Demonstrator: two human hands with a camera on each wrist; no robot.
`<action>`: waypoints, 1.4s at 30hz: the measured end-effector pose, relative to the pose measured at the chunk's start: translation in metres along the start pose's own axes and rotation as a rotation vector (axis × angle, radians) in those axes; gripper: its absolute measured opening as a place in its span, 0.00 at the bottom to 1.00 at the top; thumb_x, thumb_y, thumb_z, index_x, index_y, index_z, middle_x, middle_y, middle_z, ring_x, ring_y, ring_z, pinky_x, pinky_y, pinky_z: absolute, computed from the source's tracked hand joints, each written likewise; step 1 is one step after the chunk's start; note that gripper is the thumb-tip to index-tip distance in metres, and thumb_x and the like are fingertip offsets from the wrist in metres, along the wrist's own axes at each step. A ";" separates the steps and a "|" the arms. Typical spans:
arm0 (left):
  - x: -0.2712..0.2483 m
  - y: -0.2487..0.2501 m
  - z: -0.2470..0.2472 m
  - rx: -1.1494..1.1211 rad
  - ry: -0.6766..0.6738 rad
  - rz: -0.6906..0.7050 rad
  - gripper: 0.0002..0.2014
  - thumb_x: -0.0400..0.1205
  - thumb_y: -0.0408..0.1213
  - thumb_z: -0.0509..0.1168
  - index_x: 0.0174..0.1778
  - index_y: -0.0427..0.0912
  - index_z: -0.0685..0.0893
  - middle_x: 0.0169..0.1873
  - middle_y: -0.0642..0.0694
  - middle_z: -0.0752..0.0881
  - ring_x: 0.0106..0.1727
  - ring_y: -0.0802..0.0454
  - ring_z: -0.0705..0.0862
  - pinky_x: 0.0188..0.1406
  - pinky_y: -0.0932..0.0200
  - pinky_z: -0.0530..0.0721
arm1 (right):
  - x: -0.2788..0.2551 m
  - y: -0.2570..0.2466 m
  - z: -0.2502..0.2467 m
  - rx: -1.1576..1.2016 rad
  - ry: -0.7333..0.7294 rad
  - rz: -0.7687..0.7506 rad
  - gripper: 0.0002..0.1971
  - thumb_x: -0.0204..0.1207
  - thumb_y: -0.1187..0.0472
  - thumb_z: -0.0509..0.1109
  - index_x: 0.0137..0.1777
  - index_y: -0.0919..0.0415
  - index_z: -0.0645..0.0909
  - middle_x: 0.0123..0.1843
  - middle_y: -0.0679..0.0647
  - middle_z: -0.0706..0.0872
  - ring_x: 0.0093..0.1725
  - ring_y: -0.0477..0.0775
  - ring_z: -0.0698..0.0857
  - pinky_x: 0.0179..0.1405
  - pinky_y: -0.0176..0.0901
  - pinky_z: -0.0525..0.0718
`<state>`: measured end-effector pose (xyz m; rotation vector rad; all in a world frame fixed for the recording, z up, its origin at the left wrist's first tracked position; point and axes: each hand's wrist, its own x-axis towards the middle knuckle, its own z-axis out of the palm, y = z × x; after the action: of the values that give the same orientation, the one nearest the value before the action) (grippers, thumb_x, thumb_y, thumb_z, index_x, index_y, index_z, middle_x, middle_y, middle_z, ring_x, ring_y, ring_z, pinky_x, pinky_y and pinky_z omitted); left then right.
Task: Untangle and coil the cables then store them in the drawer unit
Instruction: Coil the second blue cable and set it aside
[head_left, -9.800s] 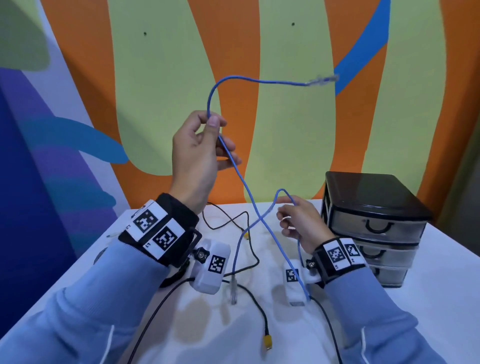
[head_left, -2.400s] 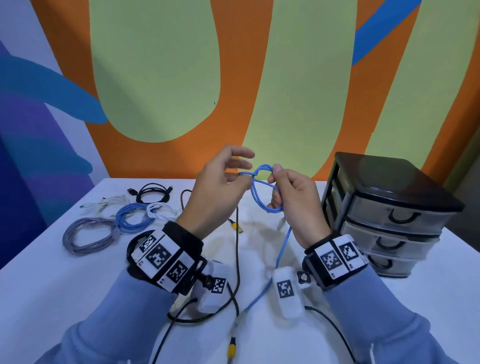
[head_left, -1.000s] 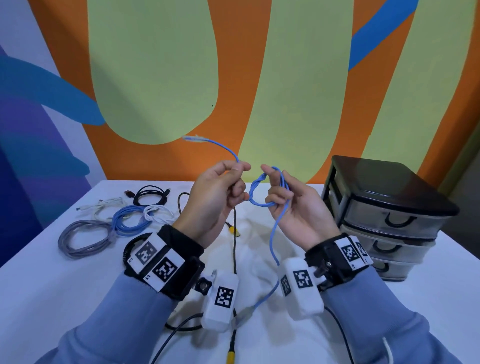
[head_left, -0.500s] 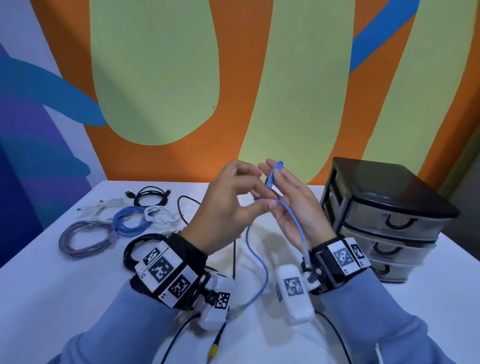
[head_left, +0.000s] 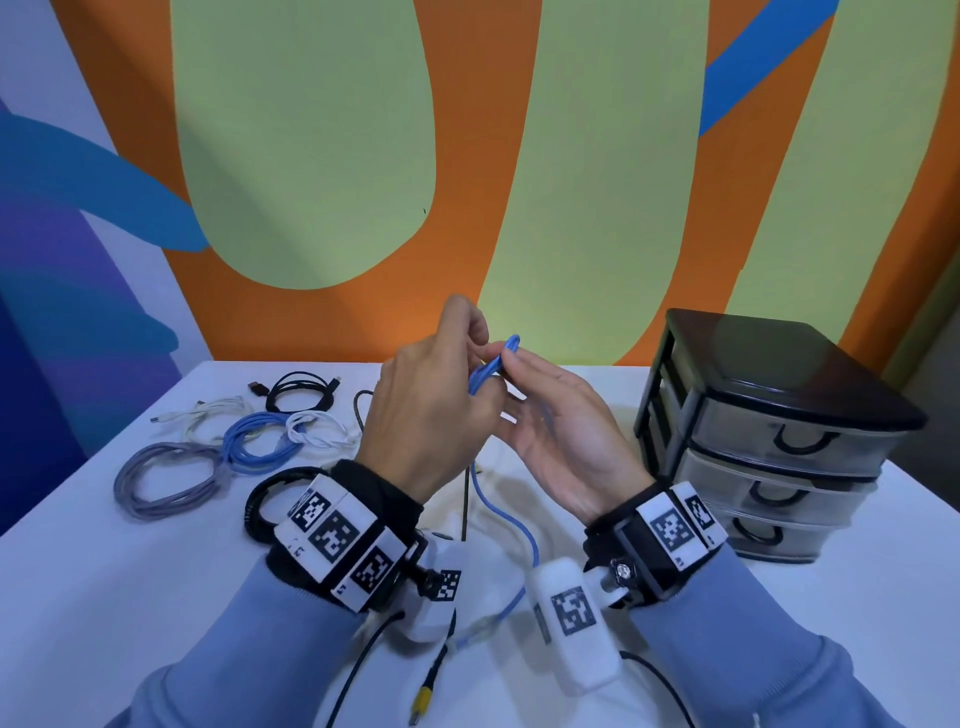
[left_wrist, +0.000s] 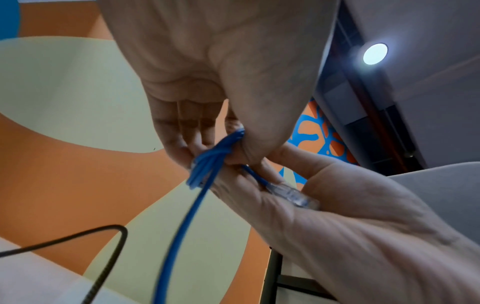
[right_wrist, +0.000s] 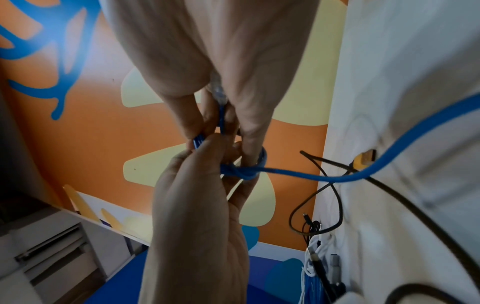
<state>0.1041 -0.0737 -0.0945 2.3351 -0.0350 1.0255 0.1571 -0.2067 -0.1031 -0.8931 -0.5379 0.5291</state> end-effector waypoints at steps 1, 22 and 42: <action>0.000 -0.001 0.001 0.031 0.001 0.003 0.14 0.78 0.34 0.70 0.55 0.50 0.74 0.37 0.60 0.88 0.37 0.45 0.86 0.37 0.43 0.83 | 0.000 0.000 0.000 -0.001 -0.009 0.001 0.14 0.89 0.62 0.65 0.67 0.70 0.82 0.58 0.59 0.89 0.56 0.56 0.87 0.58 0.48 0.89; 0.005 -0.003 -0.005 -0.945 0.068 -0.288 0.08 0.85 0.26 0.73 0.58 0.38 0.94 0.49 0.38 0.96 0.54 0.43 0.95 0.57 0.57 0.90 | 0.007 -0.010 -0.014 0.233 0.017 0.058 0.07 0.91 0.62 0.63 0.52 0.64 0.79 0.69 0.74 0.85 0.68 0.76 0.87 0.70 0.62 0.87; 0.003 -0.014 -0.005 -0.348 -0.017 -0.031 0.05 0.84 0.39 0.77 0.52 0.53 0.98 0.42 0.60 0.94 0.52 0.50 0.90 0.56 0.46 0.87 | 0.001 -0.007 -0.012 -0.239 0.003 0.157 0.11 0.88 0.58 0.57 0.65 0.61 0.74 0.32 0.53 0.58 0.30 0.51 0.58 0.36 0.48 0.53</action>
<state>0.1067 -0.0583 -0.0965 2.0219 -0.1693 0.9038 0.1663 -0.2166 -0.1029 -1.1704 -0.5382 0.6137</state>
